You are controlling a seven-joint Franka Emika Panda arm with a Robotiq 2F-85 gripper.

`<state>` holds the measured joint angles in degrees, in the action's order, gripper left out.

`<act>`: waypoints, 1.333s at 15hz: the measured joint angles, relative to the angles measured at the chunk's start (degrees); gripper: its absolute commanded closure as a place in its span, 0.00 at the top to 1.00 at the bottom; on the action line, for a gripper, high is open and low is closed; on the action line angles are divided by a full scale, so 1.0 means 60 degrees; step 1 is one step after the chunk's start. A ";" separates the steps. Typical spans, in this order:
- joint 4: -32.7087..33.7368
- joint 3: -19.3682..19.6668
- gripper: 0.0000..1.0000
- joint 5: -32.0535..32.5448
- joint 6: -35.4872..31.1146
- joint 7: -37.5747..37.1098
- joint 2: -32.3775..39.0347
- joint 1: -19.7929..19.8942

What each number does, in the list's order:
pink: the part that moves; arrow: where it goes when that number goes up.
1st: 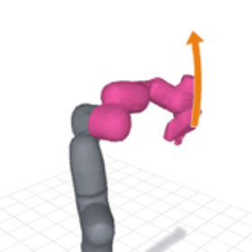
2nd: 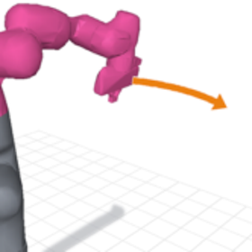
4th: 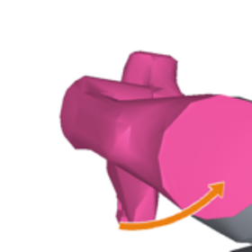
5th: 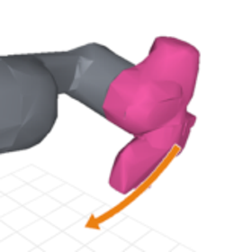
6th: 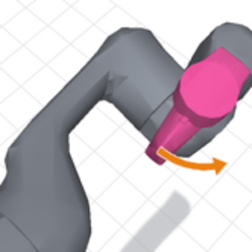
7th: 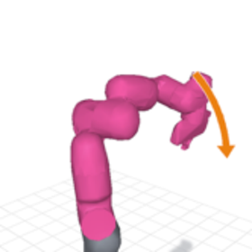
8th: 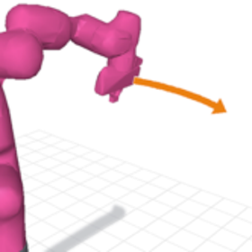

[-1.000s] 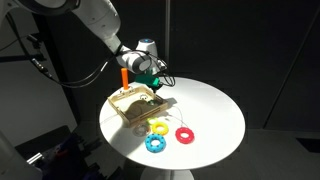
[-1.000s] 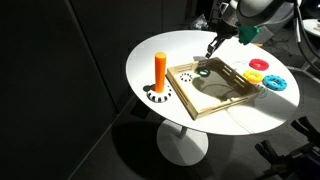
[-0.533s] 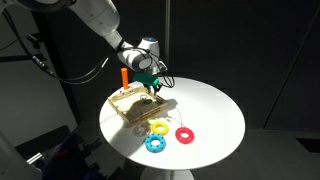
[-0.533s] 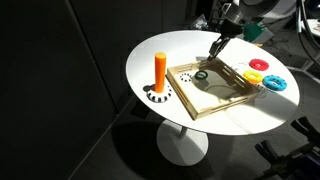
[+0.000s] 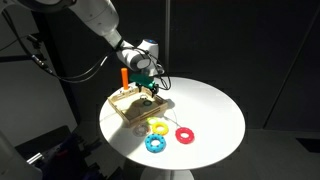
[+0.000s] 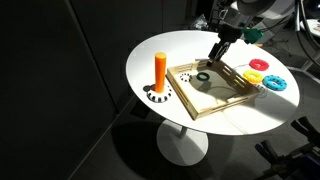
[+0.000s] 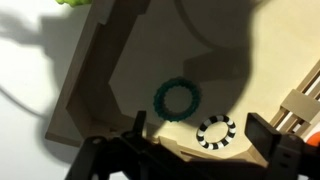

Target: Put the green ring on the table

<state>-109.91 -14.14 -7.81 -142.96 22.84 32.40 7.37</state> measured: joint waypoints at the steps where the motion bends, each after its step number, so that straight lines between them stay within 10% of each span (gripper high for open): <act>1: 0.0003 0.0002 1.00 0.0000 0.0055 0.0000 0.0015 -0.0017; 20: 0.0038 0.0601 1.00 0.1254 -0.1072 0.0173 0.0821 -0.0913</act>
<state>-109.68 -10.53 -0.29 -149.39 23.88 37.32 1.89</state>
